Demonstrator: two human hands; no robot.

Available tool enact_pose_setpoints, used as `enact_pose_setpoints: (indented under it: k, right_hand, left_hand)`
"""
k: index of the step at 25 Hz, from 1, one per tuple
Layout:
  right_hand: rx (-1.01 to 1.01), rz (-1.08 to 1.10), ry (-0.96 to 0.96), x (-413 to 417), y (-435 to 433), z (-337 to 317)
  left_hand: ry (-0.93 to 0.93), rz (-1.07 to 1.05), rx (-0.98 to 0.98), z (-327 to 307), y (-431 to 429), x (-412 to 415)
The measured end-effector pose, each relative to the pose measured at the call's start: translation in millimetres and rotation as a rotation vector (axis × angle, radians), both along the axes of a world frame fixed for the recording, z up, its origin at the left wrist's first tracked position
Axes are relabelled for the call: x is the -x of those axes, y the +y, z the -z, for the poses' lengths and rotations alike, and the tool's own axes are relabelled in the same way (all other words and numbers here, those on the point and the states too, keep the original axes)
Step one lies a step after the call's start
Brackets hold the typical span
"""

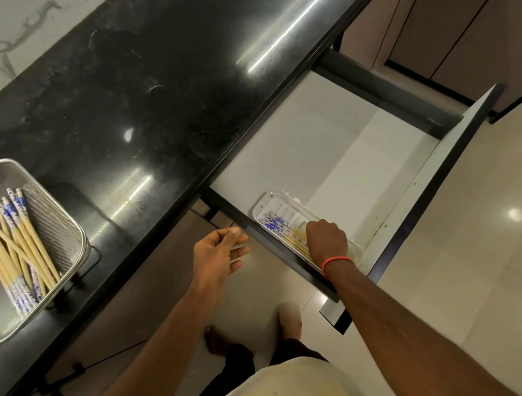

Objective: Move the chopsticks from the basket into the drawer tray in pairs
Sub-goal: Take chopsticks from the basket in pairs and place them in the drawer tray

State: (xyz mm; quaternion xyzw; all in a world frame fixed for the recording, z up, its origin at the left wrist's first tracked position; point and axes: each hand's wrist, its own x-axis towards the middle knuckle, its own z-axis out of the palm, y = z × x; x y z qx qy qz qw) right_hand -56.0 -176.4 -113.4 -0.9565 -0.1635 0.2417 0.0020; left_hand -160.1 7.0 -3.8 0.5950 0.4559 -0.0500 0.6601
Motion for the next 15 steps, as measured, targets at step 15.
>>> enact_pose_setpoints:
  k: [15]
  right_hand:
    - [0.034,-0.096,-0.026,8.3,0.9,-0.3]
  left_hand:
    - [0.001,0.007,0.036,0.8,15.3,14.6]
